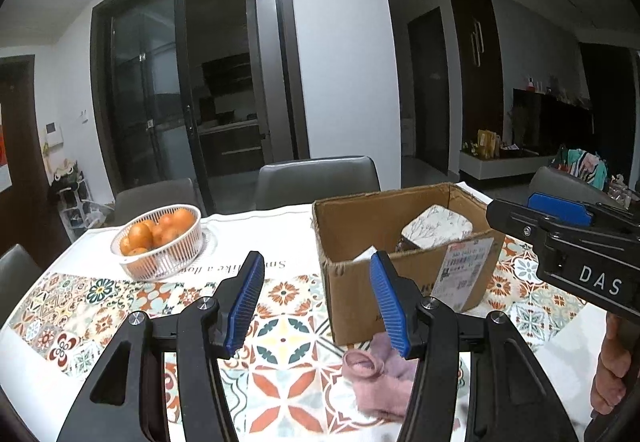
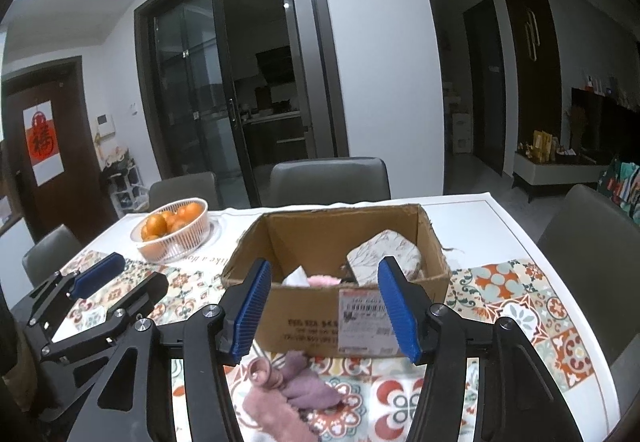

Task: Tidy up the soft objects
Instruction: 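Withdraw both tools and move them toward the pink hair tie and towel, then grasp the pink hair tie with the left tool while the right tool grasps the pink towel, then lift the hair tie and towel and carry both over the box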

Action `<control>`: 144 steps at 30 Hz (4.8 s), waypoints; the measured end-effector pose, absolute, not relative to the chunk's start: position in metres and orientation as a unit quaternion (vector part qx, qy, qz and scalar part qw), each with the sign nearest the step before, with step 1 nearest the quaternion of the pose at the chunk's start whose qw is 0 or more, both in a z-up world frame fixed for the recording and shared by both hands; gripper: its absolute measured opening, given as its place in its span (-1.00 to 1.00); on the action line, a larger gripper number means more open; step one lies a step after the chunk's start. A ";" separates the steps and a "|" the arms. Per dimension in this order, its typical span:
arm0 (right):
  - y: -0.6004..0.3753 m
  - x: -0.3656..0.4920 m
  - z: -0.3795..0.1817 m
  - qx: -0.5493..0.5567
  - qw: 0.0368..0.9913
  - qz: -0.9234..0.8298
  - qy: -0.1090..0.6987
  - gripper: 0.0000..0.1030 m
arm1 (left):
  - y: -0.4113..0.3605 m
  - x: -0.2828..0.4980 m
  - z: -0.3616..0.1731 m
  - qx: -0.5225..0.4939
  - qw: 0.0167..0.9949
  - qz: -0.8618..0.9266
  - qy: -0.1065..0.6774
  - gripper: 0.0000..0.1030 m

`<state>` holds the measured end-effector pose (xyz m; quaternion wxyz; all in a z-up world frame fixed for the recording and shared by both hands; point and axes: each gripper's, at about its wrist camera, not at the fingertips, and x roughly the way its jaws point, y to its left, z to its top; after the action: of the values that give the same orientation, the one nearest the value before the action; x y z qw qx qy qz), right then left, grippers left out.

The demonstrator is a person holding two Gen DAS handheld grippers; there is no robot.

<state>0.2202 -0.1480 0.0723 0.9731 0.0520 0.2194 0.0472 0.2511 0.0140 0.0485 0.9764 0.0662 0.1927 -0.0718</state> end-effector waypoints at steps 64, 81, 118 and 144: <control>-0.095 0.245 -0.101 0.044 0.875 0.083 0.475 0.11 | 0.009 0.325 -0.097 0.066 0.877 -0.265 0.395 0.14; -0.098 0.259 -0.107 0.051 0.877 0.085 0.470 -0.15 | -0.005 0.349 -0.122 0.041 0.871 -0.249 0.420 -0.07; -0.122 0.231 -0.059 0.079 0.912 0.066 0.398 -0.72 | 0.016 0.289 -0.066 0.029 0.910 -0.189 0.368 -0.78; -0.143 0.177 0.018 0.086 0.948 0.069 0.300 -0.72 | 0.008 0.229 0.008 0.025 0.942 -0.176 0.284 -0.78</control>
<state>0.1774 -0.1427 0.0185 0.9477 0.0860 0.2996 0.0691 0.2287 0.0082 0.0078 0.9422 0.0246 0.2842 -0.1755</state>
